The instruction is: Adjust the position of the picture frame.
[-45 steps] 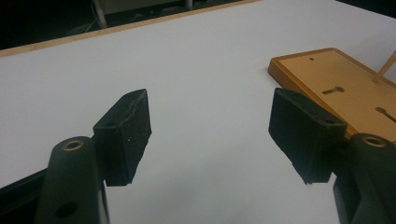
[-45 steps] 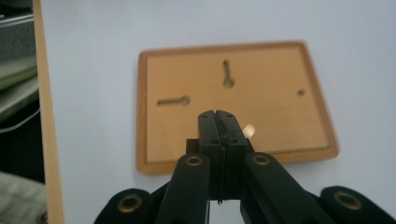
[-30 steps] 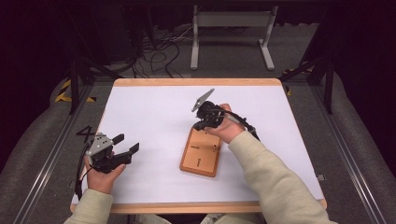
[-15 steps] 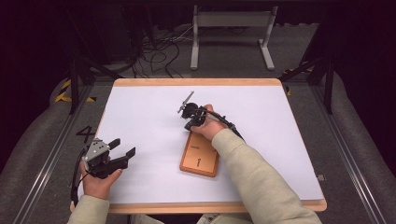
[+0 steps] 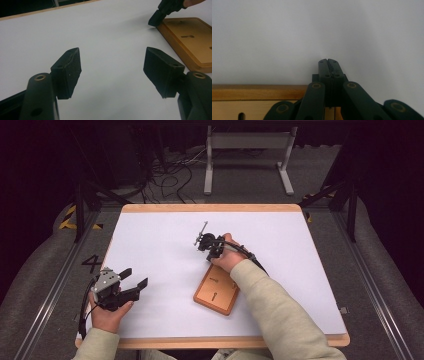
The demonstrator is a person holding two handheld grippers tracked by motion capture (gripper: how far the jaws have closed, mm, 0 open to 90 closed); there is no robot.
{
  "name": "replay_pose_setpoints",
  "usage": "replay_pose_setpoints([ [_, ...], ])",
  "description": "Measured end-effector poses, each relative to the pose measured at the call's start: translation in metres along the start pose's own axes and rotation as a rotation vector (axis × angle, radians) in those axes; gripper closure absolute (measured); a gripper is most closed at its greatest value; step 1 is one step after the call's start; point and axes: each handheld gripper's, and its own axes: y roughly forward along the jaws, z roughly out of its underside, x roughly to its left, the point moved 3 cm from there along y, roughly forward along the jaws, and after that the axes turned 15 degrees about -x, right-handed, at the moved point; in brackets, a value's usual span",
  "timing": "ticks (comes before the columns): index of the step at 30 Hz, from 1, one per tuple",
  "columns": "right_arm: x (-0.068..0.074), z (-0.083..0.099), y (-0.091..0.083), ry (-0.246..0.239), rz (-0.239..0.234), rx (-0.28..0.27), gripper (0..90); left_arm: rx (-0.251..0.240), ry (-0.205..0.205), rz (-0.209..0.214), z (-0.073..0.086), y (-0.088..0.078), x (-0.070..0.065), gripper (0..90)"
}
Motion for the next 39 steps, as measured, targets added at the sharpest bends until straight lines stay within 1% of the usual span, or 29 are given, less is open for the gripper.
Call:
replay_pose_setpoints([
  [2, -0.003, 0.010, -0.006, 0.022, -0.010, 0.001, 90.0, 0.006, 0.012, 0.017, 0.000, 0.006, -0.006, 30.7],
  [4, -0.006, 0.022, -0.014, 0.060, -0.021, 0.000, 90.0, 0.016, 0.026, 0.039, -0.001, 0.011, -0.011, 30.7],
  [5, -0.006, 0.027, -0.017, 0.078, -0.019, -0.002, 90.0, 0.015, 0.030, 0.048, -0.001, 0.013, -0.014, 30.7],
  [8, -0.004, 0.041, -0.027, 0.097, -0.019, 0.011, 90.0, 0.015, 0.047, 0.071, -0.003, 0.018, -0.020, 30.8],
  [11, -0.002, 0.056, -0.036, 0.106, -0.012, 0.008, 90.0, 0.015, 0.039, 0.086, -0.006, 0.022, -0.024, 31.0],
  [12, -0.001, 0.059, -0.039, 0.109, -0.011, 0.007, 90.0, 0.016, 0.044, 0.093, -0.007, 0.023, -0.025, 31.1],
  [13, 0.000, 0.063, -0.042, 0.111, -0.007, -0.006, 90.0, 0.017, 0.038, 0.099, -0.007, 0.025, -0.027, 31.4],
  [14, -0.001, 0.066, -0.045, 0.115, 0.006, -0.030, 90.0, 0.023, 0.041, 0.114, -0.008, 0.027, -0.029, 32.9],
  [16, -0.002, 0.071, -0.054, 0.128, 0.031, -0.085, 90.0, 0.033, 0.048, 0.153, -0.010, 0.030, -0.037, 36.6],
  [18, -0.002, 0.079, -0.067, 0.151, 0.055, -0.156, 90.0, 0.037, 0.062, 0.196, -0.012, 0.034, -0.047, 40.7],
  [20, -0.001, 0.088, -0.083, 0.176, 0.059, -0.232, 90.0, 0.045, 0.080, 0.250, -0.014, 0.037, -0.059, 45.9],
  [21, 0.001, 0.093, -0.091, 0.190, 0.057, -0.258, 90.0, 0.048, 0.080, 0.271, -0.015, 0.039, -0.064, 48.6],
  [23, 0.006, 0.103, -0.104, 0.199, 0.063, -0.293, 90.0, 0.056, 0.075, 0.311, -0.017, 0.042, -0.072, 55.7],
  [25, 0.010, 0.113, -0.115, 0.209, 0.078, -0.325, 90.0, 0.067, 0.073, 0.360, -0.019, 0.044, -0.081, 63.3],
  [26, 0.011, 0.119, -0.119, 0.224, 0.081, -0.338, 90.0, 0.069, 0.082, 0.380, -0.020, 0.046, -0.086, 66.7],
  [28, 0.012, 0.128, -0.125, 0.237, 0.085, -0.331, 90.0, 0.076, 0.095, 0.434, -0.022, 0.049, -0.096, 75.7],
  [29, 0.011, 0.133, -0.129, 0.243, 0.091, -0.340, 90.0, 0.078, 0.101, 0.448, -0.023, 0.050, -0.099, 80.4],
  [30, 0.011, 0.136, -0.132, 0.255, 0.096, -0.345, 90.0, 0.083, 0.108, 0.467, -0.024, 0.051, -0.102, 83.1],
  [32, 0.011, 0.142, -0.137, 0.265, 0.105, -0.350, 90.0, 0.097, 0.107, 0.509, -0.025, 0.054, -0.109, 89.2],
  [34, 0.011, 0.147, -0.141, 0.280, 0.112, -0.349, 90.0, 0.108, 0.107, 0.547, -0.025, 0.058, -0.115, 89.7],
  [35, 0.011, 0.147, -0.141, 0.280, 0.112, -0.349, 90.0, 0.108, 0.107, 0.547, -0.025, 0.058, -0.115, 89.8],
  [36, 0.011, 0.149, -0.142, 0.282, 0.116, -0.348, 90.0, 0.114, 0.107, 0.569, -0.025, 0.060, -0.119, 89.8],
  [38, 0.011, 0.155, -0.144, 0.300, 0.125, -0.344, 90.0, 0.124, 0.113, 0.598, -0.025, 0.062, -0.125, 89.8],
  [39, 0.011, 0.159, -0.146, 0.307, 0.132, -0.339, 90.0, 0.128, 0.122, 0.615, -0.025, 0.063, -0.129, 89.8],
])
